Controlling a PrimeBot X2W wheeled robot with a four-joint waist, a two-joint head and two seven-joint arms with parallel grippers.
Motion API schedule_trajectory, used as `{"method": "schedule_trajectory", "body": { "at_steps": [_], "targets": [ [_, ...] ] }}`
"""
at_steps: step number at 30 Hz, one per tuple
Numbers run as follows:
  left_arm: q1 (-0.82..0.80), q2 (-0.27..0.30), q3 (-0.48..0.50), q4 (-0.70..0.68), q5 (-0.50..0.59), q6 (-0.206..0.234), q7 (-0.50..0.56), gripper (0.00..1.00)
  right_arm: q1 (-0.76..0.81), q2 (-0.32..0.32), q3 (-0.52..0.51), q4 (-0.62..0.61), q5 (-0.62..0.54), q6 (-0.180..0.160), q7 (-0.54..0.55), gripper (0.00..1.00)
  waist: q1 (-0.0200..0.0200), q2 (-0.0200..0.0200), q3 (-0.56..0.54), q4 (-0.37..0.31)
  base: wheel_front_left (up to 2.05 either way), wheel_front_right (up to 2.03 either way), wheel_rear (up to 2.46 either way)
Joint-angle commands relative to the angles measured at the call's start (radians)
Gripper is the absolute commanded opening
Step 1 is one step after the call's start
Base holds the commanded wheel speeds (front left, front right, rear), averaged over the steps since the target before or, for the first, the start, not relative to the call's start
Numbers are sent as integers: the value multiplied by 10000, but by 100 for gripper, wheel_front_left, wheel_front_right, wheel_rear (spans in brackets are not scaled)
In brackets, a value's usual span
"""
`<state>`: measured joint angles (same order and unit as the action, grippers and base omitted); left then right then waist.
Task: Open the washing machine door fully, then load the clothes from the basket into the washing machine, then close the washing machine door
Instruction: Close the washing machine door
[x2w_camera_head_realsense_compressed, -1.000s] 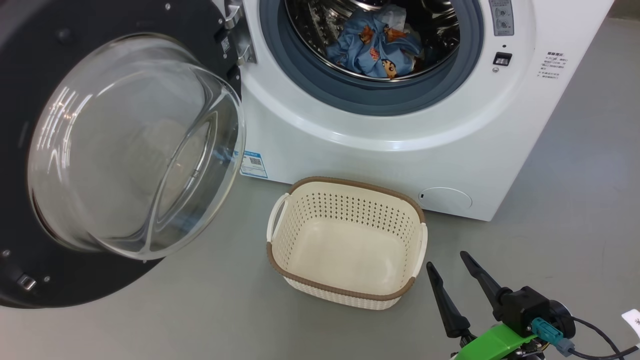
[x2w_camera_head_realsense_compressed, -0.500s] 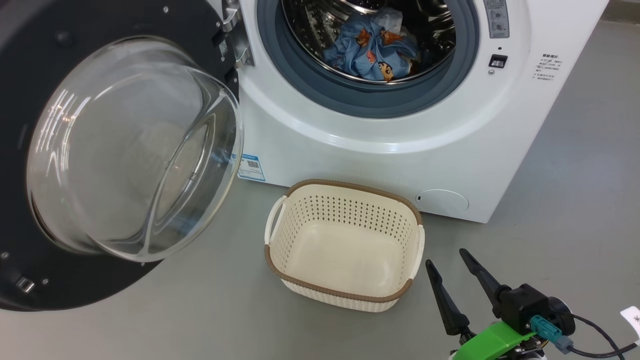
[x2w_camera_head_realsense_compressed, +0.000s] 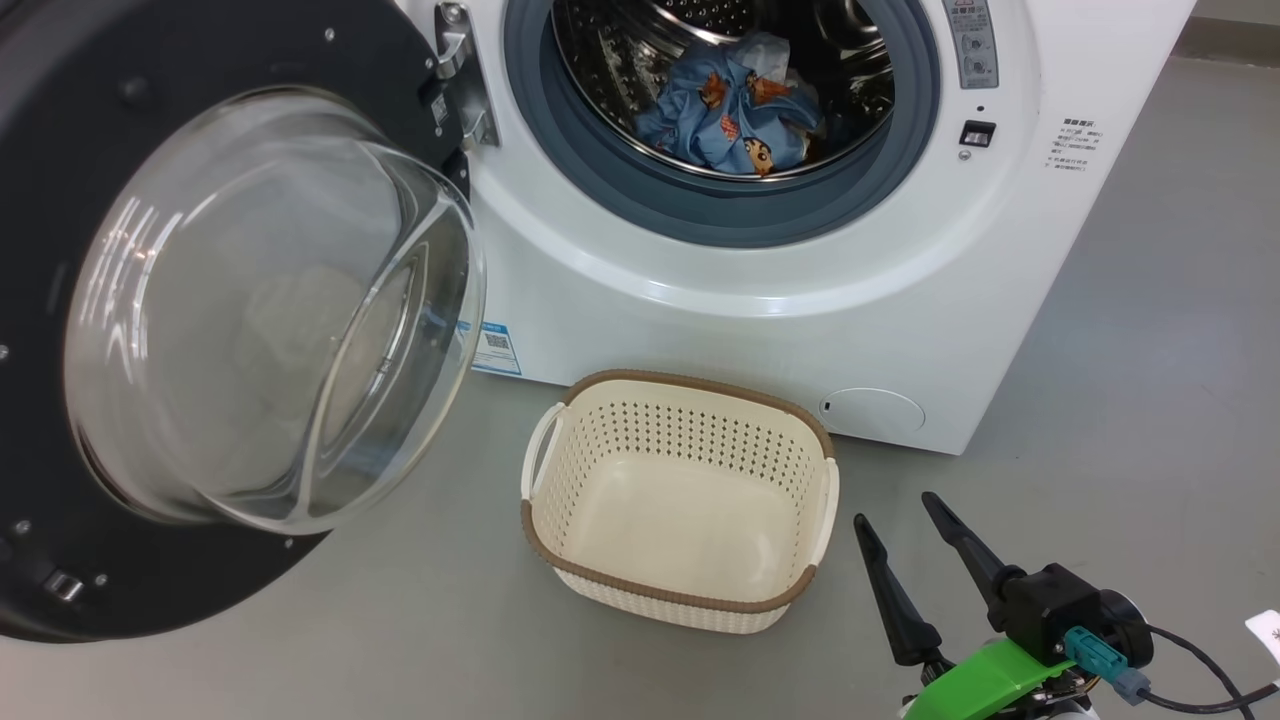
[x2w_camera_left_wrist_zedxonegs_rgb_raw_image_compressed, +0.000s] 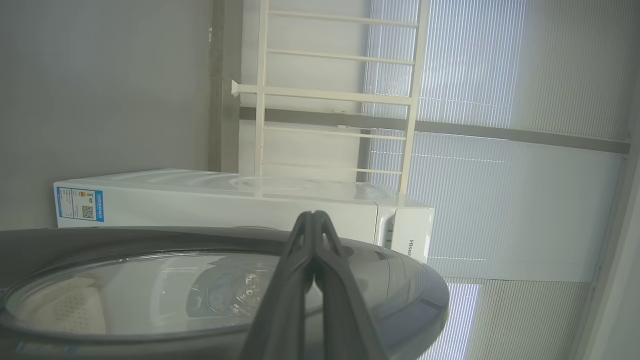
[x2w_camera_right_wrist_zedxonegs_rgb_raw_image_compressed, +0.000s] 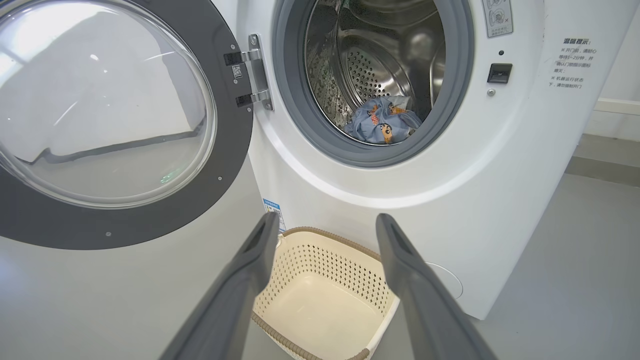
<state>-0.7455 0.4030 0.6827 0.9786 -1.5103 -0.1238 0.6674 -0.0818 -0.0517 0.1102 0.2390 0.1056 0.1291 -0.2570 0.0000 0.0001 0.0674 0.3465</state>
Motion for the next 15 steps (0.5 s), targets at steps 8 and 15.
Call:
{"method": "schedule_trajectory", "body": {
  "at_steps": [8, 15],
  "targets": [
    [667, 165, -309, -710, 75, -68, 829, 0, -72, 15, 86, -267, -38, 16, -48, 100, 0, -1, -61, 71, 0, 0, 0],
    [1090, -216, -492, -1366, 129, 123, 1192, 0, -16, 15, 97, -309, 37, 16, -48, 100, 0, -1, -125, 148, 0, 0, 0]
  ]
}}
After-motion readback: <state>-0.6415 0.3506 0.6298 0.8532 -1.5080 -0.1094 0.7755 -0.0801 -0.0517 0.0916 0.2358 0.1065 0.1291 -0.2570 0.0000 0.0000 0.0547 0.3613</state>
